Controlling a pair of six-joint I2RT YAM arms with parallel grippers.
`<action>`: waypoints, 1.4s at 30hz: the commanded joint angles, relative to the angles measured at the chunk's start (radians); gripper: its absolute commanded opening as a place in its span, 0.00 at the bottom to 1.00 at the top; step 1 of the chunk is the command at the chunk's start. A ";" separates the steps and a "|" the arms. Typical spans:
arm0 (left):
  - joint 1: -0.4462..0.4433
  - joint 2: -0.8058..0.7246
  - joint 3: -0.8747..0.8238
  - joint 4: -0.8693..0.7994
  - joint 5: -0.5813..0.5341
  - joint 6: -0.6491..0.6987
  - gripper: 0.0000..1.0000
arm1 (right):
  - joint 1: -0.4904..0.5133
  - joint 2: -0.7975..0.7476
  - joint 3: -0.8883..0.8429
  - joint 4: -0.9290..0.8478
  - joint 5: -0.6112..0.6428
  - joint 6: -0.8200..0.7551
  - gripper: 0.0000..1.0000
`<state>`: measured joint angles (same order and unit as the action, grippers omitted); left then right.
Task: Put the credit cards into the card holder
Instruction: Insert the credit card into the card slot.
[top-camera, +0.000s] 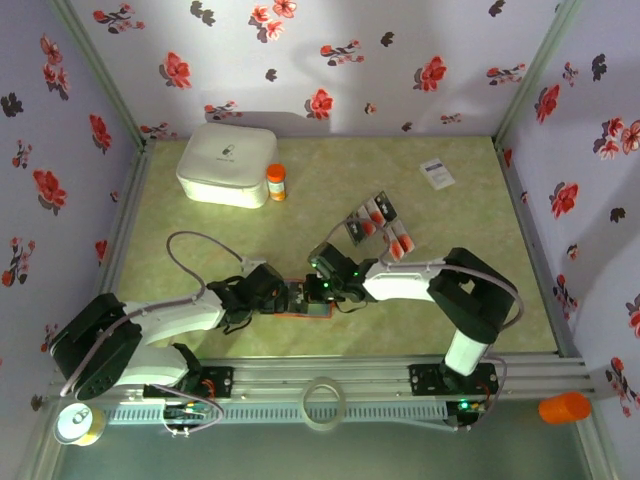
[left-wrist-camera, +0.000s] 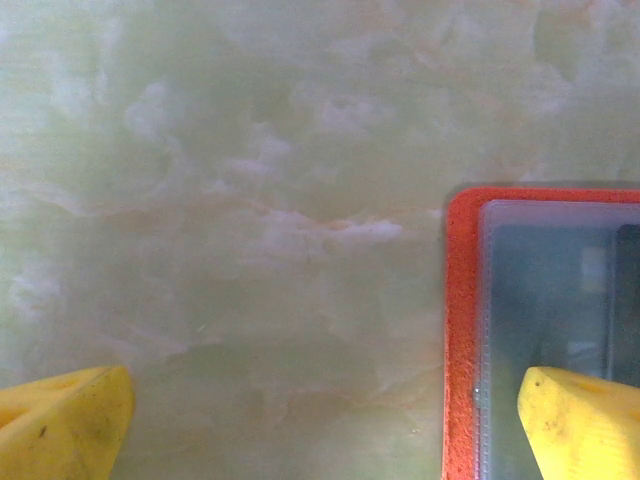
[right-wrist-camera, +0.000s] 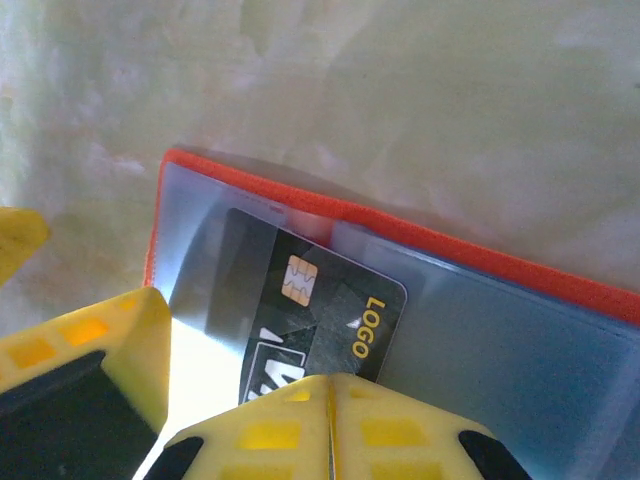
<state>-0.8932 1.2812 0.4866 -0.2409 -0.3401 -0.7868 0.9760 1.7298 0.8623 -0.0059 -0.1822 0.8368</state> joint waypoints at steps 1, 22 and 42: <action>-0.007 -0.023 -0.018 -0.014 -0.008 -0.019 1.00 | 0.015 0.056 0.050 -0.008 -0.007 -0.014 0.09; 0.059 -0.127 -0.064 -0.117 -0.042 -0.070 1.00 | 0.023 -0.015 0.058 -0.025 0.007 -0.006 0.08; 0.060 -0.079 -0.077 -0.081 -0.029 -0.078 1.00 | 0.078 0.061 0.047 -0.010 0.020 0.019 0.05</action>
<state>-0.8394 1.1839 0.4305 -0.3271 -0.3645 -0.8398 1.0401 1.7473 0.9016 -0.0059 -0.1833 0.8444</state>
